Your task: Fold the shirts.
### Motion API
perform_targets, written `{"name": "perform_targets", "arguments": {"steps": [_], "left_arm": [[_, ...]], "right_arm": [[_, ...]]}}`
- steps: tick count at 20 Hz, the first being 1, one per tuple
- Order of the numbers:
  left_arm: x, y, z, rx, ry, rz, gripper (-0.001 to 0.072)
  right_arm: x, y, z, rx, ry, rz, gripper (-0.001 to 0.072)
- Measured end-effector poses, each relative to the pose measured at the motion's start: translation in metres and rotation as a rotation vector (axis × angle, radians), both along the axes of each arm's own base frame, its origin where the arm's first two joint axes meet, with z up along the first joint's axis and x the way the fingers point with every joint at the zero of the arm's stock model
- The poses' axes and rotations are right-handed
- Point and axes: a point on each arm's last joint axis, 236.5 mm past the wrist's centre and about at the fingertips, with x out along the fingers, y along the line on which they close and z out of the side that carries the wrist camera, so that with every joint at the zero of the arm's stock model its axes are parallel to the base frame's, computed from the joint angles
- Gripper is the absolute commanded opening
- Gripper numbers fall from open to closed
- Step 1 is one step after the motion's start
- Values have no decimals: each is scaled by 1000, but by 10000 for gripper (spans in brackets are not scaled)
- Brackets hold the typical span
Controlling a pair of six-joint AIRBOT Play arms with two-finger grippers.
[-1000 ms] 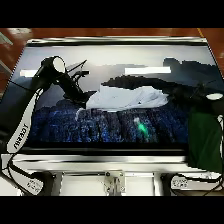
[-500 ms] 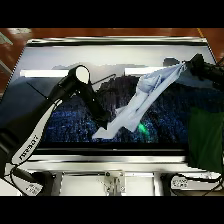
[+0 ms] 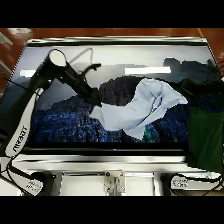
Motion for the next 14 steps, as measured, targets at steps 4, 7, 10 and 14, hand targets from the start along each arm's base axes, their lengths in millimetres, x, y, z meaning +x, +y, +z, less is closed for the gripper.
{"name": "perform_targets", "arguments": {"steps": [4, 7, 10, 14], "left_arm": [[35, 27, 11, -42, -35, 124, 38], [41, 33, 14, -58, -49, 135, 39], [45, 37, 15, -63, -63, 136, 39], [44, 31, 23, -112, -72, 118, 39]], "right_arm": [[-74, 70, -50, 217, 243, 99, 659], [-119, 115, -76, 291, 369, 151, 658], [-141, 149, -95, 283, 423, 189, 659], [-140, 178, -115, 218, 411, 160, 658]]}}
